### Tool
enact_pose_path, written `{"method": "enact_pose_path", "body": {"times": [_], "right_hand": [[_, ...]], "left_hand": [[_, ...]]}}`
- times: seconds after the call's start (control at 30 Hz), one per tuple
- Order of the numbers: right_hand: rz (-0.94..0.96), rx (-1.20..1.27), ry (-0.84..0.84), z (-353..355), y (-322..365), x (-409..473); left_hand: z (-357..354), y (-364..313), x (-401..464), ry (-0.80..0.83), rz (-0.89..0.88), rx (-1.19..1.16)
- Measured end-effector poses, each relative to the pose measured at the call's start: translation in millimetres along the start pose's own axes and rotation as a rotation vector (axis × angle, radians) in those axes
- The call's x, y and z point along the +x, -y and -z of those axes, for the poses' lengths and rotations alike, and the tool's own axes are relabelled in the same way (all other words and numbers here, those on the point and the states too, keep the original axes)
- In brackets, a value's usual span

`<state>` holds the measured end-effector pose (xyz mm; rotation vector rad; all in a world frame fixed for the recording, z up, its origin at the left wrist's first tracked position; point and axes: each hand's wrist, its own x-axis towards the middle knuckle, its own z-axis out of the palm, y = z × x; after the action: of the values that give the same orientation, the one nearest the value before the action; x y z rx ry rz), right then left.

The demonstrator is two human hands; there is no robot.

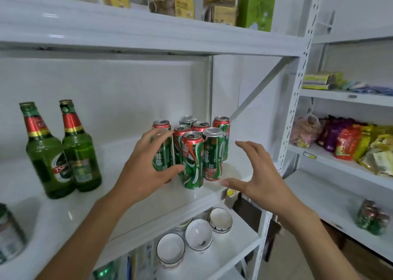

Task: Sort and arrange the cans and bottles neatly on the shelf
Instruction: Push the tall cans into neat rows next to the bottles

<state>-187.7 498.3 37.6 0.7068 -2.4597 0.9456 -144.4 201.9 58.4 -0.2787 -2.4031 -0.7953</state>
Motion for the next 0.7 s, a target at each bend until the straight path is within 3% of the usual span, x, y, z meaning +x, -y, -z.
{"method": "enact_pose_path", "body": {"times": [0.37, 0.7], "right_hand": [[0.073, 0.314, 0.114, -12.9, -74.0, 75.7], [0.272, 0.328, 0.244, -15.0, -102.7, 142.9]], "left_hand": [[-27.2, 10.8, 24.0, -0.138, 0.115, 0.035], [-49.6, -0.3, 40.6, -0.15, 0.209, 0.2]]}}
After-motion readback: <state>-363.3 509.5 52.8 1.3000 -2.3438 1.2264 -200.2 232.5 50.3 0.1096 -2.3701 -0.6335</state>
